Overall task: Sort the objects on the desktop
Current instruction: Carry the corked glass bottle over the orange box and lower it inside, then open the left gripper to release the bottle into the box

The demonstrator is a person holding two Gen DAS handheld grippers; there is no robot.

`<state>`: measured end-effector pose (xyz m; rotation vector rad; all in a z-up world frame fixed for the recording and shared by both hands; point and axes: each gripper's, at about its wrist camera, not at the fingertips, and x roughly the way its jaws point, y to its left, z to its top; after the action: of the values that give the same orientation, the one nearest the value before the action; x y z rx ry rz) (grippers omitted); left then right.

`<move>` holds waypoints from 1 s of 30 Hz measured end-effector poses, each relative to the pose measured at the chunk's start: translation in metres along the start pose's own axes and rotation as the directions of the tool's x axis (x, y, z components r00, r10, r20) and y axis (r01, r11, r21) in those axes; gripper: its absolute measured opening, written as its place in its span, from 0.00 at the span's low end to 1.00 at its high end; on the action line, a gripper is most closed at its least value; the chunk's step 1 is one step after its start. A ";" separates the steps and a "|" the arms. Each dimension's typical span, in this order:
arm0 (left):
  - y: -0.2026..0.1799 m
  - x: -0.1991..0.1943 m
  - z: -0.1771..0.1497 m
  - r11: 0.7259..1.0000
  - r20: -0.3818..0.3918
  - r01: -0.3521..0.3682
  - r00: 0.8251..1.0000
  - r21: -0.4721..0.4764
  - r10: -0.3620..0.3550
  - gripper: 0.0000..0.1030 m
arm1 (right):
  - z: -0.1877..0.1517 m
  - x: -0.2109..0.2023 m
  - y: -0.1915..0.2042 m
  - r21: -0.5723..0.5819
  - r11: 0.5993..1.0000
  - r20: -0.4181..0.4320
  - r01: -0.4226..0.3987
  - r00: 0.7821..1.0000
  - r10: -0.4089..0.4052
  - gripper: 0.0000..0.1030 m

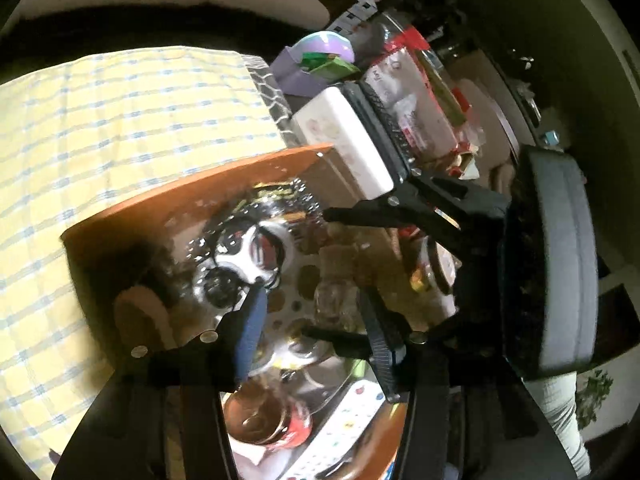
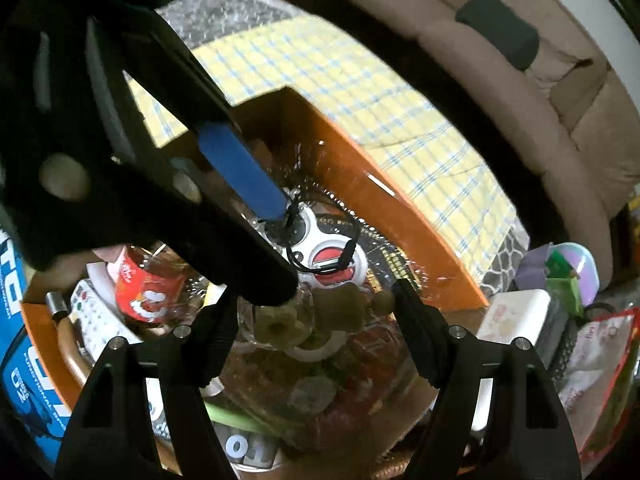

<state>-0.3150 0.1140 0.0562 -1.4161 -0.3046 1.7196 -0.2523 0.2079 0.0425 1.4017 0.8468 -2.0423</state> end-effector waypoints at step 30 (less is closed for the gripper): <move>-0.068 -0.021 -0.059 0.751 0.113 -0.614 0.786 0.243 0.607 0.70 | -0.096 -0.101 -0.059 0.592 0.793 0.334 -0.147 0.940 -0.075 0.88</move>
<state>-0.2321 0.1198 0.0963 -1.3693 0.4295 2.2026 -0.2016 0.3257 0.1237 1.2705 -0.0168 -2.5557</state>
